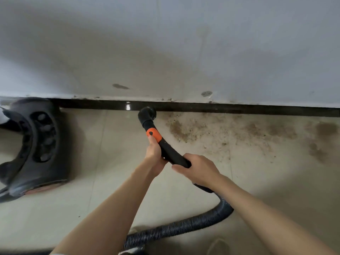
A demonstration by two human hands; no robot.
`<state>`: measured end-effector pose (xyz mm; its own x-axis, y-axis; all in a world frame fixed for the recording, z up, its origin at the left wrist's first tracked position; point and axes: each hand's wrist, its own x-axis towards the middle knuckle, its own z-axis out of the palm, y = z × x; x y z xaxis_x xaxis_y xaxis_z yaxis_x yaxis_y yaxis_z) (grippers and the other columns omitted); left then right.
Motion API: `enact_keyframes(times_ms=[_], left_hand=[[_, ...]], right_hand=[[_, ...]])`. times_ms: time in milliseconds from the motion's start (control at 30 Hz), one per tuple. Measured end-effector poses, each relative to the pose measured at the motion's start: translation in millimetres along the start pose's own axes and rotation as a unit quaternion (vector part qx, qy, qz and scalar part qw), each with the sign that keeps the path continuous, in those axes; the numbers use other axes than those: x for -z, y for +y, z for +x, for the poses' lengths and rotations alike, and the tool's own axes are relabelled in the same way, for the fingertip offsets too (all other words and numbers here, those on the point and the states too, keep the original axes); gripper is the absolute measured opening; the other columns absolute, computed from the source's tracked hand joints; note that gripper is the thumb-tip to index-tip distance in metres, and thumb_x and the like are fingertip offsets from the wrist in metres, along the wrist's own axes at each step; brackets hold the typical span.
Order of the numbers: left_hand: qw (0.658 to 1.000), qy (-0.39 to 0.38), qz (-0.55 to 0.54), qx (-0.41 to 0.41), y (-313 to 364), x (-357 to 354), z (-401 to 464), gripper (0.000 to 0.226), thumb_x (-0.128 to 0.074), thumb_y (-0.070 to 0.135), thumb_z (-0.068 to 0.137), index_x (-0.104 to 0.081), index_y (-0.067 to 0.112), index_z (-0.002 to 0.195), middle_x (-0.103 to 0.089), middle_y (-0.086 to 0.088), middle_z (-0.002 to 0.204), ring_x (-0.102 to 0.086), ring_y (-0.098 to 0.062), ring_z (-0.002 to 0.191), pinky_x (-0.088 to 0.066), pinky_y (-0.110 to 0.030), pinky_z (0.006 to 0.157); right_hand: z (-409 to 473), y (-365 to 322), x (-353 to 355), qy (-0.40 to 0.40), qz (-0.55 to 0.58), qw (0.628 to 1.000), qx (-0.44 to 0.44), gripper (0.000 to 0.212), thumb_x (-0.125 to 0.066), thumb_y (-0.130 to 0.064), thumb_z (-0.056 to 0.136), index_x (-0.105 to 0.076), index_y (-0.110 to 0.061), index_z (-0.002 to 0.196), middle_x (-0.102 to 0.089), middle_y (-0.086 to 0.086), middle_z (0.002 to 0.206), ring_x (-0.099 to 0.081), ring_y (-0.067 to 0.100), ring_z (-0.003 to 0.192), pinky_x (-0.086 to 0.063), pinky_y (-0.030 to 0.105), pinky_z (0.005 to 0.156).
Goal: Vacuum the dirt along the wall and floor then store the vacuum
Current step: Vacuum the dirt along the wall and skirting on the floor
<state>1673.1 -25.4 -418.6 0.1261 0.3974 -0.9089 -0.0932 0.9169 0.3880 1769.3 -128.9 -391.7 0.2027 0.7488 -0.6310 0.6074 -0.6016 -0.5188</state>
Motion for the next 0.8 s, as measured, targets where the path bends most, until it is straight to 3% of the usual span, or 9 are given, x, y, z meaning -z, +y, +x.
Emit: enact_keyframes(times_ms=[200, 367, 667, 800], left_hand=[[0.999, -0.029, -0.021, -0.015, -37.8, -2.3, 94.4, 0.058, -0.025, 0.057, 0.097, -0.040, 0.009, 0.127, -0.056, -0.011, 0.097, -0.051, -0.028, 0.108, -0.040, -0.041, 0.091], [0.998, -0.052, -0.024, -0.029, -43.1, -12.1, 121.6, 0.070, -0.026, 0.060, 0.095, -0.034, 0.005, 0.138, -0.048, -0.017, 0.135, -0.045, -0.029, 0.128, -0.038, -0.039, 0.094], [0.997, -0.074, 0.015, -0.033, -63.4, -27.5, 127.3, 0.073, -0.025, 0.060, 0.095, -0.037, 0.001, 0.136, -0.046, -0.017, 0.138, -0.045, -0.029, 0.128, -0.042, -0.038, 0.093], [0.994, -0.100, 0.043, -0.028, -73.3, -34.2, 126.2, 0.068, -0.024, 0.057, 0.097, -0.039, 0.001, 0.133, -0.055, -0.017, 0.122, -0.053, -0.028, 0.114, -0.043, -0.037, 0.087]], right_hand=[[71.2, 58.8, -43.5, 0.030, -0.042, 0.999, 0.005, 0.036, -0.056, -0.059, 0.086, -0.060, -0.024, 0.096, -0.064, -0.005, 0.078, -0.061, 0.016, 0.069, -0.041, 0.027, 0.057], [92.8, 77.8, -52.9, 0.081, -0.066, 0.994, 0.019, 0.037, -0.054, -0.059, 0.088, -0.059, -0.022, 0.095, -0.064, -0.004, 0.080, -0.061, 0.019, 0.074, -0.038, 0.026, 0.058], [79.9, 102.0, -61.8, 0.112, -0.040, 0.993, -0.013, 0.037, -0.053, -0.060, 0.088, -0.057, -0.023, 0.093, -0.064, -0.004, 0.079, -0.063, 0.021, 0.076, -0.037, 0.026, 0.056], [69.7, 112.3, -65.3, 0.134, -0.048, 0.989, -0.035, 0.037, -0.051, -0.060, 0.089, -0.056, -0.023, 0.092, -0.064, -0.003, 0.079, -0.062, 0.022, 0.077, -0.039, 0.028, 0.060]])
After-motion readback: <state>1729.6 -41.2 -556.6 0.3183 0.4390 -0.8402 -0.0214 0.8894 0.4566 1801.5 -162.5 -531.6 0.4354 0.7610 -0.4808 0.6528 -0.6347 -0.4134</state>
